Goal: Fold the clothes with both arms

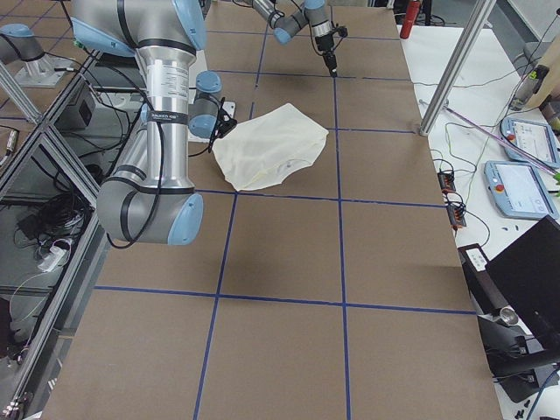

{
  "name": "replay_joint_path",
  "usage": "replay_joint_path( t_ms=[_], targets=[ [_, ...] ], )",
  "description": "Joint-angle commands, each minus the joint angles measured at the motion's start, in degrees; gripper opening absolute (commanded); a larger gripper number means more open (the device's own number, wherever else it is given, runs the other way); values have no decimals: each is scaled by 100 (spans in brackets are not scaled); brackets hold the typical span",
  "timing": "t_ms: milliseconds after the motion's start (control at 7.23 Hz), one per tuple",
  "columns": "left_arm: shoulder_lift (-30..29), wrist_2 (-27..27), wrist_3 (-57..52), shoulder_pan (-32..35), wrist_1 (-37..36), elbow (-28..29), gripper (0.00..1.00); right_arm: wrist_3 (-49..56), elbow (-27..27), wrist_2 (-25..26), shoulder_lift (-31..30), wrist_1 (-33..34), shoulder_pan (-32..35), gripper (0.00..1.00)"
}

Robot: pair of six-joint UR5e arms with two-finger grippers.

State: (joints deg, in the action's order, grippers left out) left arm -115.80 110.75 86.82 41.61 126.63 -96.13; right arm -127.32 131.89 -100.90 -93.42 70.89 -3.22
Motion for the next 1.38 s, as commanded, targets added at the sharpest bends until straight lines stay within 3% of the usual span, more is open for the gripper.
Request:
replay_joint_path(
  t_ms=[0, 277, 691, 1106, 1245],
  targets=[
    [-13, 682, 779, -432, -15, -229, 58, -57, -23, 105, -18, 152, -232, 100],
    [135, 258, 1152, -1117, -42, -309, 66, -30, 29, 53, 8, 303, 721, 100],
    [242, 1, 1654, -1718, -373, -221, 65, 529, -233, -332, 105, 312, 2445, 100],
    [225, -368, 1593, -1823, -437, -73, 60, 875, -357, -492, 175, 312, 2590, 100],
    [207, -405, 1575, -1815, -437, -46, 54, 875, -366, -492, 175, 312, 2581, 100]
  ],
)
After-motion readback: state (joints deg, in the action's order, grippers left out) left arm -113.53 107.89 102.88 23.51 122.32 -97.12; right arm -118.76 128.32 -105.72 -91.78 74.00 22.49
